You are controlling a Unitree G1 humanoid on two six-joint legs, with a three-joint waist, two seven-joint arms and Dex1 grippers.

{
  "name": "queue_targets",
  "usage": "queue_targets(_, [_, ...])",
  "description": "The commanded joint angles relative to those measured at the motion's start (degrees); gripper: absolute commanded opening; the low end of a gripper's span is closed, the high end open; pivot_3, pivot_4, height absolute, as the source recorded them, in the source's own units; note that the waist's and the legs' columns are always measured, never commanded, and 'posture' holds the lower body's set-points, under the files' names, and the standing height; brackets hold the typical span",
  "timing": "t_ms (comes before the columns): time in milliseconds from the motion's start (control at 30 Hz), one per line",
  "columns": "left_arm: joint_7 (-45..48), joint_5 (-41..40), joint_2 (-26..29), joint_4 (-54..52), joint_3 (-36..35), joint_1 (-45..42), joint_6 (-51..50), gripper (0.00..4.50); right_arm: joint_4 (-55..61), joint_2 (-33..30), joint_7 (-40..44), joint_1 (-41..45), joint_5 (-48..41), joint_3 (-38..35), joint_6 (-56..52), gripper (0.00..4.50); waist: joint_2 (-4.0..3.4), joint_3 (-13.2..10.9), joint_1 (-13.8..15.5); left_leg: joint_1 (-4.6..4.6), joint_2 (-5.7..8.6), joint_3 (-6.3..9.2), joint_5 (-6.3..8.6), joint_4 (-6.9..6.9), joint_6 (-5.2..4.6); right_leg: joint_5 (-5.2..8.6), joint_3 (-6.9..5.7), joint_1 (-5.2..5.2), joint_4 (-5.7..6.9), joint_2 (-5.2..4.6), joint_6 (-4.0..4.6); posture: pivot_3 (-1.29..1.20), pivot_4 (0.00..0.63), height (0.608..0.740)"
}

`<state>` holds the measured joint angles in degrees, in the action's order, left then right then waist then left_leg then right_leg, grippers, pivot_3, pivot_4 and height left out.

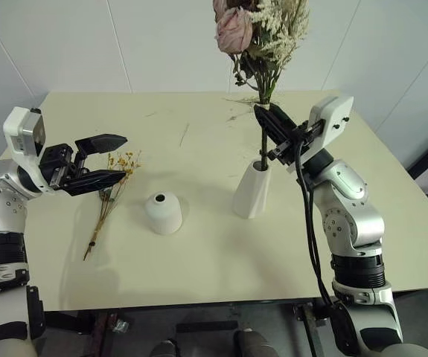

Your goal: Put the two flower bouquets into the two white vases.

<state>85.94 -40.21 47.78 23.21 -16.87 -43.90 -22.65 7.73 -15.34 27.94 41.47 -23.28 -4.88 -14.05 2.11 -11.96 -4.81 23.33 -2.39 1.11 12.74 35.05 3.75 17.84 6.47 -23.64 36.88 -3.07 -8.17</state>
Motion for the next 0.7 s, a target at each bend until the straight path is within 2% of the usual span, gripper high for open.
queue_targets(33, [1.9,-0.2,1.6,-0.9,-0.9,0.0,0.0,4.5,1.9,0.2,0.4,-0.4,-0.8,-0.3,1.1,0.08,0.0,0.0,0.0,0.0,0.0,0.0,0.0,0.0,0.0,0.0,0.0,0.0,0.0,0.0,0.0,0.0,0.15,0.74])
queue_targets(700, [1.6,-0.7,3.0,-1.8,-1.8,1.5,-0.3,4.5,3.6,1.5,0.1,-4.5,-1.0,0.8,0.9,0.08,0.0,0.0,0.0,0.0,-0.02,0.0,0.0,-0.02,0.0,0.0,0.0,0.0,-0.04,0.01,0.01,0.0,0.15,0.74])
